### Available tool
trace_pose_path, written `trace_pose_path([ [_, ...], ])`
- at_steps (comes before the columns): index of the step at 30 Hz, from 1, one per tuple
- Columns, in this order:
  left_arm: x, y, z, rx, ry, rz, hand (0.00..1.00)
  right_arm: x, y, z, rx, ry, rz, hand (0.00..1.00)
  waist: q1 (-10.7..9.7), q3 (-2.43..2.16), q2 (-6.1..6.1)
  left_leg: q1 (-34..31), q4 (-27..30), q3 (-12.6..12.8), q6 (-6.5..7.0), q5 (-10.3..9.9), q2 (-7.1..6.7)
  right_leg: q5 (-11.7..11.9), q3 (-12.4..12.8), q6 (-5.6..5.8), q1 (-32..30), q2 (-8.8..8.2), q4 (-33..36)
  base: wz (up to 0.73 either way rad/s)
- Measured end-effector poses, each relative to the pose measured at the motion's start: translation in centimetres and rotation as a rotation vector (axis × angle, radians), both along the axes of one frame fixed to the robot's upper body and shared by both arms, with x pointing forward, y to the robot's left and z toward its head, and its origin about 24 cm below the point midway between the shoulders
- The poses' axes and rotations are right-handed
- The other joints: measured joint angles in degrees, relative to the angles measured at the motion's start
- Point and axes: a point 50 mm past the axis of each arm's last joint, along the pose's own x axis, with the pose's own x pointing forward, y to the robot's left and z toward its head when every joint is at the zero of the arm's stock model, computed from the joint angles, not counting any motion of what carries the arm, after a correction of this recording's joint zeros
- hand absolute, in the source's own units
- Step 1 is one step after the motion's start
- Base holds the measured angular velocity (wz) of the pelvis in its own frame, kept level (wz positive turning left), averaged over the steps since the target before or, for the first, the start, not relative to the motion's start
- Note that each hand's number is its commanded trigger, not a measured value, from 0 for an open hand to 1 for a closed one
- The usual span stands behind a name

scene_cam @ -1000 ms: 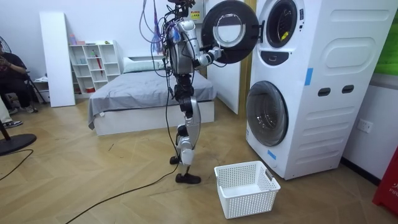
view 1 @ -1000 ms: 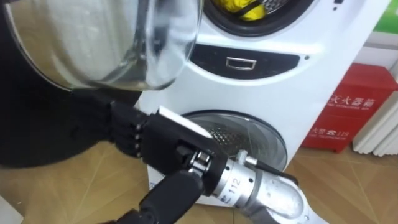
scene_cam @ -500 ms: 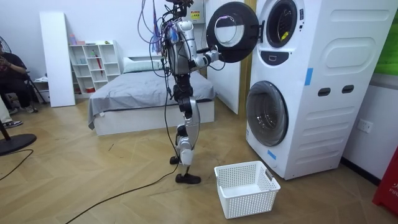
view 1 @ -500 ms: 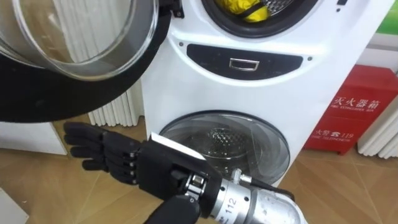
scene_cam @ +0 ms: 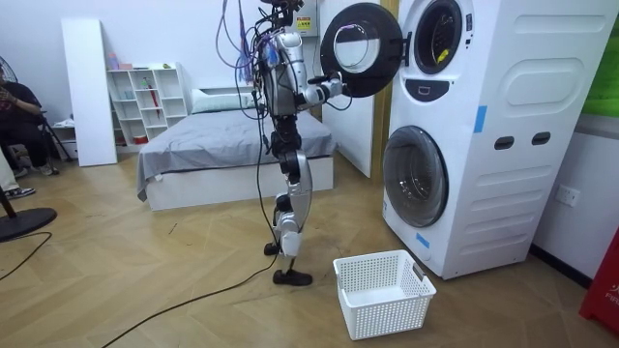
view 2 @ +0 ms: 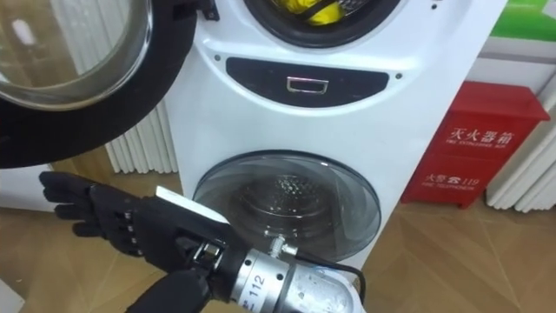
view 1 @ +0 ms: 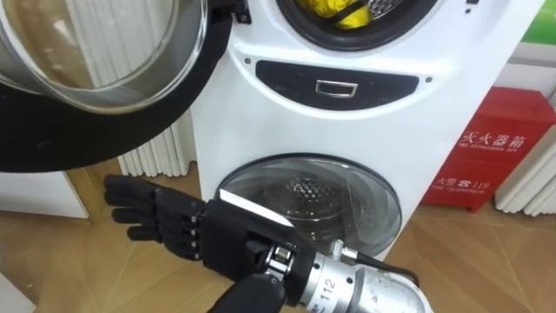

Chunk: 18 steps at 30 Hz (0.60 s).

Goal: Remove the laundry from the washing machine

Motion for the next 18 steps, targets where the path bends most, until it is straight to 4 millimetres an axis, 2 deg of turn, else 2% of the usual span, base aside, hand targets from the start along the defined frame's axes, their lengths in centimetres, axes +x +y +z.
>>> trace_pose_path([
  [3,0.2,0.0,0.0,-0.004,-0.006,-0.006,0.00,-0.1,-0.2,-0.3,-0.011,0.010,-0.012,0.00,0.00,-0.12,0.32,0.12,-0.01,0.00,0.01,0.01,0.00,0.00,0.03,0.00,0.08,-0.03,0.00,0.00],
  [10,0.0,-0.3,-0.1,-0.008,-0.008,-0.007,0.00,0.3,-1.2,-1.1,-0.099,-0.020,-0.127,0.00,-0.31,0.04,0.89,0.71,0.23,-0.02,0.02,0.01,-0.05,0.00,-0.11,0.01,0.84,-0.11,0.00,0.00],
  [13,-0.7,-0.2,-0.1,0.006,-0.005,0.039,0.00,1.3,-3.4,-1.3,-0.154,-0.042,-0.287,0.00,-1.95,-0.04,0.77,0.46,0.29,-0.12,0.04,0.02,-0.18,0.03,-0.24,0.11,0.87,-0.27,0.03,0.04],
  [14,-1.2,0.0,-0.1,0.014,0.000,0.059,0.00,1.9,-4.5,-1.1,-0.169,-0.059,-0.368,0.00,-3.19,-0.20,0.51,0.25,0.29,-0.13,0.04,0.02,-0.20,0.02,-0.24,0.17,0.84,-0.29,-0.07,0.00],
  [18,-2.6,0.2,-0.2,0.022,0.018,0.108,0.00,3.6,-8.5,0.0,-0.229,-0.137,-0.668,0.00,-5.02,-0.72,-0.11,0.94,0.44,-0.02,0.06,0.03,-0.25,0.00,-0.05,0.21,1.21,-0.25,-0.01,-0.02],
])
